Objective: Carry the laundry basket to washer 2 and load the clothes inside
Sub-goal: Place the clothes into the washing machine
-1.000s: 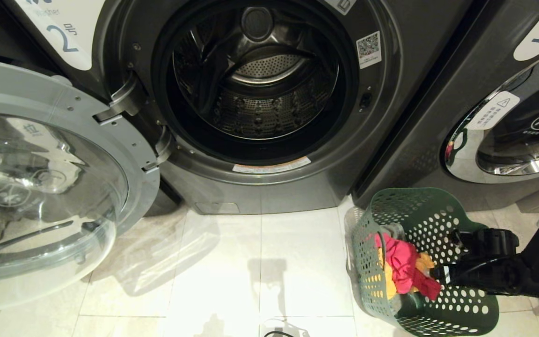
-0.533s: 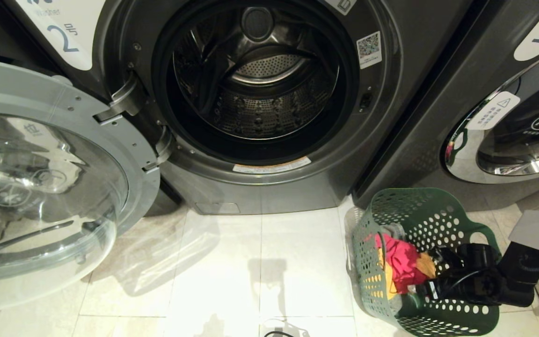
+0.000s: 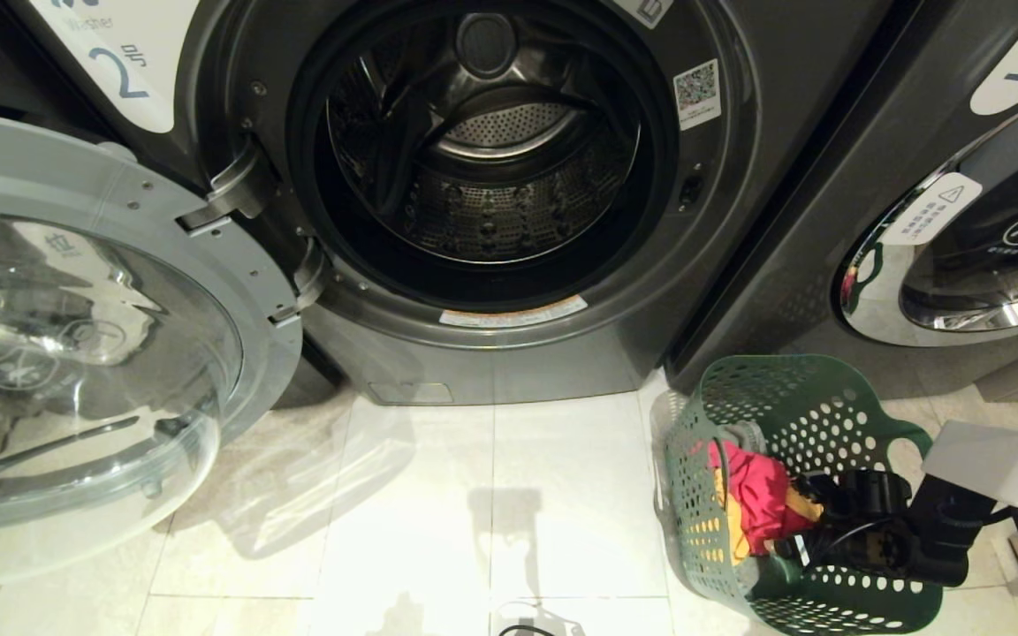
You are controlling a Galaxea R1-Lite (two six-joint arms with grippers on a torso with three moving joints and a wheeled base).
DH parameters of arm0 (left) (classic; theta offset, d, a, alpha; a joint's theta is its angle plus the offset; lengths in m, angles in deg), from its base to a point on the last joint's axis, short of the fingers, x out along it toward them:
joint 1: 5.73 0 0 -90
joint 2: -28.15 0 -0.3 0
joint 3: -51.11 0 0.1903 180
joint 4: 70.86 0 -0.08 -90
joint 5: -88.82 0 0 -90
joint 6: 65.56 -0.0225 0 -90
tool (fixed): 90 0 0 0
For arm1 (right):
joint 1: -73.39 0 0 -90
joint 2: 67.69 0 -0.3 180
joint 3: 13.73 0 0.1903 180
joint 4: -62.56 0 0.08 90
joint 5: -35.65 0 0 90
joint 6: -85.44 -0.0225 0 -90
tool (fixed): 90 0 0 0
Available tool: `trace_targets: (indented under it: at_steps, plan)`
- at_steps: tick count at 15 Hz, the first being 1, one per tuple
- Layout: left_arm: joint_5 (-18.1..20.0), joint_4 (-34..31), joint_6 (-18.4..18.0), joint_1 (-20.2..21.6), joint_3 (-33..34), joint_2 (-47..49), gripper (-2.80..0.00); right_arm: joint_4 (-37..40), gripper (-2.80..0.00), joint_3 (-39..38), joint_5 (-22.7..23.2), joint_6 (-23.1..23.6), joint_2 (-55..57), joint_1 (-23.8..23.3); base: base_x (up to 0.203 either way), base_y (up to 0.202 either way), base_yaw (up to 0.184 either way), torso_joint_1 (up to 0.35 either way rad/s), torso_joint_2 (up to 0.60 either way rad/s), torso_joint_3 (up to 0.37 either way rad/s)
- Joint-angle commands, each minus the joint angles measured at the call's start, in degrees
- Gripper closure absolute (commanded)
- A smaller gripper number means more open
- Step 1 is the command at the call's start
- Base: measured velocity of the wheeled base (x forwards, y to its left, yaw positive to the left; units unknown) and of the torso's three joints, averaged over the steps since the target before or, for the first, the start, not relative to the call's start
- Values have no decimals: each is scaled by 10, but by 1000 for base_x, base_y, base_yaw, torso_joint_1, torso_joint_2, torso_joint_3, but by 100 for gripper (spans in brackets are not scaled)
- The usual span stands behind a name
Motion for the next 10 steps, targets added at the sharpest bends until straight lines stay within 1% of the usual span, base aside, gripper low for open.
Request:
trace_targets:
  at_steps: [1, 4, 8, 9, 10]
  plan:
    - [0, 0, 0, 0, 0, 1, 0, -10, -280, 7, -13, 0, 13, 3, 0, 0, 0, 0, 0, 0]
    - [0, 0, 0, 0, 0, 1, 0, -21, -280, 26, -14, -22, 12, 9, 0, 0, 0, 0, 0, 0]
    - [0, 0, 0, 0, 0, 1, 0, -22, -280, 30, -9, -23, 28, 19, 0, 0, 0, 0, 0, 0]
    - [0, 0, 0, 0, 0, 1, 0, -21, 0, 30, -9, -25, 29, 19, 0, 0, 0, 0, 0, 0]
    - [0, 0, 0, 0, 0, 1, 0, -20, 0, 29, -9, -27, 30, 19, 0, 0, 0, 0, 0, 0]
